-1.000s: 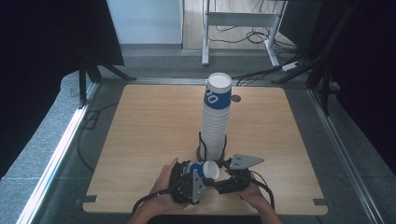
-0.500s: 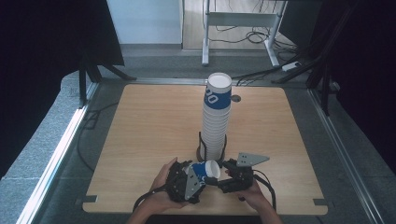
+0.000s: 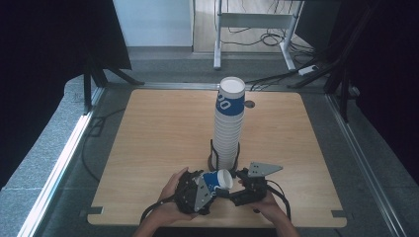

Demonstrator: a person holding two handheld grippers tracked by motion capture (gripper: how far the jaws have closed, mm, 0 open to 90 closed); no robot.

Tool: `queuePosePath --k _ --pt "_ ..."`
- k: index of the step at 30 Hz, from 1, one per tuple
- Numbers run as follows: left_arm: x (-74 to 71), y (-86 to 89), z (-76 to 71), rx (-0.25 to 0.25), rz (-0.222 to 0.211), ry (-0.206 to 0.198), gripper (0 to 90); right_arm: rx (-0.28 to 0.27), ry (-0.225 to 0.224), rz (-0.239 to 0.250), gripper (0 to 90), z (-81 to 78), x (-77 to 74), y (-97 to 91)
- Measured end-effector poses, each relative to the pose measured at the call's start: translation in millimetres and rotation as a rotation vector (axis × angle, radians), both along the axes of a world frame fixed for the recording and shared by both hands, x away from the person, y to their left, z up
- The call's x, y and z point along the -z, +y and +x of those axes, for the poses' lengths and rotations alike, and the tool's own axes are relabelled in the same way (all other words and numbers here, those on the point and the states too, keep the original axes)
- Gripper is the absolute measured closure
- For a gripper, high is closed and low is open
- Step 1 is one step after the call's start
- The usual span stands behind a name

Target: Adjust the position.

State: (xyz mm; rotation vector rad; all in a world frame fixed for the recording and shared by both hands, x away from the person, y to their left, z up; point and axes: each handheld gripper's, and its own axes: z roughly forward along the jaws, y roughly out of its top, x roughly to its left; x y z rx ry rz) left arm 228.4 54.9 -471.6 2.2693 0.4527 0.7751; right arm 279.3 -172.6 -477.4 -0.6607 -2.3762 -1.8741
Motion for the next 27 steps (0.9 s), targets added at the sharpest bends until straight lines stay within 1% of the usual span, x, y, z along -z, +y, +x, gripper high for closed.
queuePosePath --k 3,7,8,9,12,13,15,17,18,19,21,24,25,27 --pt "1.1 1.4 1.1 0.000 -0.007 0.005 15.6 -0.001 -0.004 0.001 21.3 -0.1 -1.0 -0.6" --pt "1.3 2.1 1.0 0.001 0.004 -0.006 15.6 0.002 -0.011 0.001 20.1 -0.2 -3.4 -3.2" --pt "1.2 2.3 0.9 0.001 0.014 -0.010 15.6 0.005 -0.024 -0.003 19.8 0.2 -4.7 -4.0" --pt "1.2 2.5 0.9 0.000 0.021 -0.012 15.6 0.005 -0.027 -0.007 19.6 -0.3 -6.7 -5.4" --pt "1.3 3.5 1.6 -0.001 0.022 -0.015 15.7 0.016 -0.051 -0.023 19.2 -1.4 -13.8 -11.6" --pt "0.7 4.0 1.8 -0.002 0.025 -0.013 15.7 0.021 -0.061 -0.035 19.0 -1.6 -16.2 -13.9" --pt "-0.5 4.5 2.9 0.000 0.025 -0.017 15.7 0.021 -0.081 -0.069 18.5 -1.6 -20.8 -18.5" --pt "-3.9 5.0 4.0 0.000 0.028 -0.024 15.7 0.026 -0.108 -0.121 18.3 -1.2 -26.2 -22.1" --pt "-3.9 5.0 4.0 0.000 0.028 -0.024 15.7 0.018 -0.118 -0.150 18.2 -1.6 -29.1 -23.4" --pt "-7.9 5.1 4.9 0.005 0.021 -0.029 15.7 0.008 -0.126 -0.177 18.2 -1.9 -32.1 -24.2" --pt "-9.8 4.0 5.2 0.011 0.016 -0.033 15.7 -0.010 -0.144 -0.236 18.1 -2.0 -39.6 -24.5" --pt "-10.1 1.0 4.8 0.021 0.026 -0.041 15.7 -0.036 -0.172 -0.333 17.6 -0.7 -51.7 -21.1" --pt "-10.0 -0.2 4.2 0.026 0.035 -0.039 15.7 -0.048 -0.177 -0.361 17.6 0.0 -55.5 -19.5" --pt "-9.0 -2.5 3.0 0.032 0.039 -0.042 15.7 -0.071 -0.188 -0.421 17.4 1.2 -62.0 -15.4"
